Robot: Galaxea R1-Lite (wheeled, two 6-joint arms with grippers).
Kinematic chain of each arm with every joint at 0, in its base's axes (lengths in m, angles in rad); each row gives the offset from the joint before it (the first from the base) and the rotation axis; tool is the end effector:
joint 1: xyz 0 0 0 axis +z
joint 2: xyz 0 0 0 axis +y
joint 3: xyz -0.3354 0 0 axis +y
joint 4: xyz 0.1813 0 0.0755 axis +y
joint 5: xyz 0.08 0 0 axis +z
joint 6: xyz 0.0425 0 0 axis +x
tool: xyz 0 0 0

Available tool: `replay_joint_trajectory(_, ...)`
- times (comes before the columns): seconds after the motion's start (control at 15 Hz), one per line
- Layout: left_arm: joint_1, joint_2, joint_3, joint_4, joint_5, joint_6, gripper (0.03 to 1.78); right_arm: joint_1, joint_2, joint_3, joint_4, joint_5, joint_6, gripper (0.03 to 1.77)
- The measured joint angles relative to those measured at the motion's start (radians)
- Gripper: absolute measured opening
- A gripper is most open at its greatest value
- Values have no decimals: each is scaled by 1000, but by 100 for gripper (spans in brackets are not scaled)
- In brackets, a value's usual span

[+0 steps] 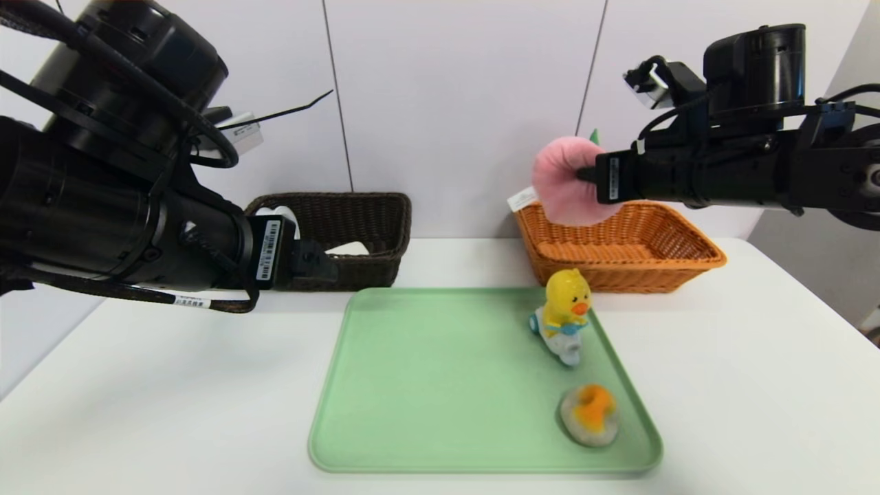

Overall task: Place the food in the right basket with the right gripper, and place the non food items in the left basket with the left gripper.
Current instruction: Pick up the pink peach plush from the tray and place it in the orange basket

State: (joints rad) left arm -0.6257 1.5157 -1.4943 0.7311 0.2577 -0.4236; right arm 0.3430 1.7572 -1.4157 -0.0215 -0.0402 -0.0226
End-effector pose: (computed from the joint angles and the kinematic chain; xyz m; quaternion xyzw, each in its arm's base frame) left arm 0.2113 -0.1393 0.3237 -0.0387 0.3605 -0.0965 0.9269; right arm 0.3533 0.1243 0.3015 -0.0414 0.1547 0.1507 0.9755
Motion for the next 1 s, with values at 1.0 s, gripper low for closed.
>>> replay_joint_trajectory(1.0,0,9,-2,0,0,0,169,-127,260,-114,3,14,8,32)
